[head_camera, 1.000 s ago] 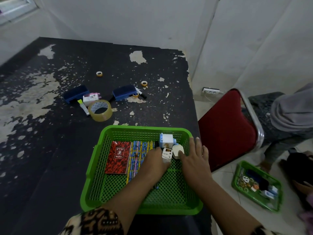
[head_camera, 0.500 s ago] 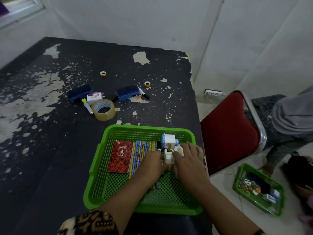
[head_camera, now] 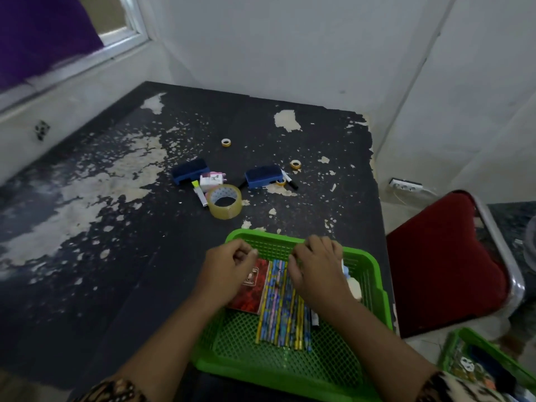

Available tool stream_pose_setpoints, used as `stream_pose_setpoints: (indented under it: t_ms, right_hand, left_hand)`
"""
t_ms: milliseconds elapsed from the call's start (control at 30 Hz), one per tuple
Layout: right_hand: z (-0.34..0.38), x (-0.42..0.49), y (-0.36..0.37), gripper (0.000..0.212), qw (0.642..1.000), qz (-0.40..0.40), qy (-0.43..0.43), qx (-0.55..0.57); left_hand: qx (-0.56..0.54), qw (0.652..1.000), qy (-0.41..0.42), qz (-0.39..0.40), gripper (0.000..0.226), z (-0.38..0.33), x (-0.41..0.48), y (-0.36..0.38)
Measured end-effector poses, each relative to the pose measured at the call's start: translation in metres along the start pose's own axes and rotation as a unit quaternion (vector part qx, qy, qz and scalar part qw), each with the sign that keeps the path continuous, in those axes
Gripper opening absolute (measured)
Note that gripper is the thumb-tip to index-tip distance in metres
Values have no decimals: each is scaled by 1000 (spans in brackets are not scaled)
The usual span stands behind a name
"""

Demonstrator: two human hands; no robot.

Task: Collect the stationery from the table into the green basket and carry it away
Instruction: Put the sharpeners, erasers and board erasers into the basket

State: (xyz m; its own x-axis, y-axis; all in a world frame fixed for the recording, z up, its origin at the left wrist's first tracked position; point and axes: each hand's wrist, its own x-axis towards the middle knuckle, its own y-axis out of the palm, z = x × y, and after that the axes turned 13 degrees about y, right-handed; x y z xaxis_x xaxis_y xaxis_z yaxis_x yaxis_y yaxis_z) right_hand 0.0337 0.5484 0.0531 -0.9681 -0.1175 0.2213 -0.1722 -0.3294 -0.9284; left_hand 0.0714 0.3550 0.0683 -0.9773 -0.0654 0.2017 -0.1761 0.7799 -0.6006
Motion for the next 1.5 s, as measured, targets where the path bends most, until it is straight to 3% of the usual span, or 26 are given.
stream_pose_setpoints:
  t_ms: [200, 400, 500, 600, 700, 833, 933, 1000, 1133, 1300, 1500]
  right_hand:
    - [40, 74, 31, 22, 996, 79, 6, 31]
    - [59, 155, 83, 23, 980, 183, 60, 42]
    - [63, 192, 110, 34, 981, 186, 60, -16]
    - [67, 227, 128, 42, 987, 135, 45, -77]
    - [69, 256, 137, 62, 984, 127, 39, -121]
    - [69, 284, 148, 90, 961, 192, 21, -197]
    - [67, 297, 155, 98, 946, 234, 1, -223]
    - [66, 301, 156, 96, 944, 227, -12, -238]
    - [66, 304, 153, 64, 949, 175, -53, -258]
    - [59, 299, 146, 65, 966, 151, -27, -206]
    - [64, 283, 127, 60, 994, 67, 84, 35]
  left_hand:
    - [-5, 997, -55, -55, 25, 60, 36, -50]
    - [32, 993, -102, -43, 24, 135, 95, -83]
    - [60, 991, -117, -32, 14, 174, 139, -93]
    - [88, 990, -108, -27, 5, 205, 176, -100]
    - [130, 988, -79, -17, 23, 232, 208, -109]
    - [207, 976, -63, -2, 45, 258, 241, -115]
    - [226, 972, -65, 21, 52, 269, 259, -116]
    - [231, 971, -60, 28, 53, 271, 268, -113]
    - [235, 969, -58, 47, 64, 270, 281, -109]
    - [269, 953, -90, 109, 76, 271, 299, -104]
    - [331, 929, -84, 140, 74, 269, 308, -96]
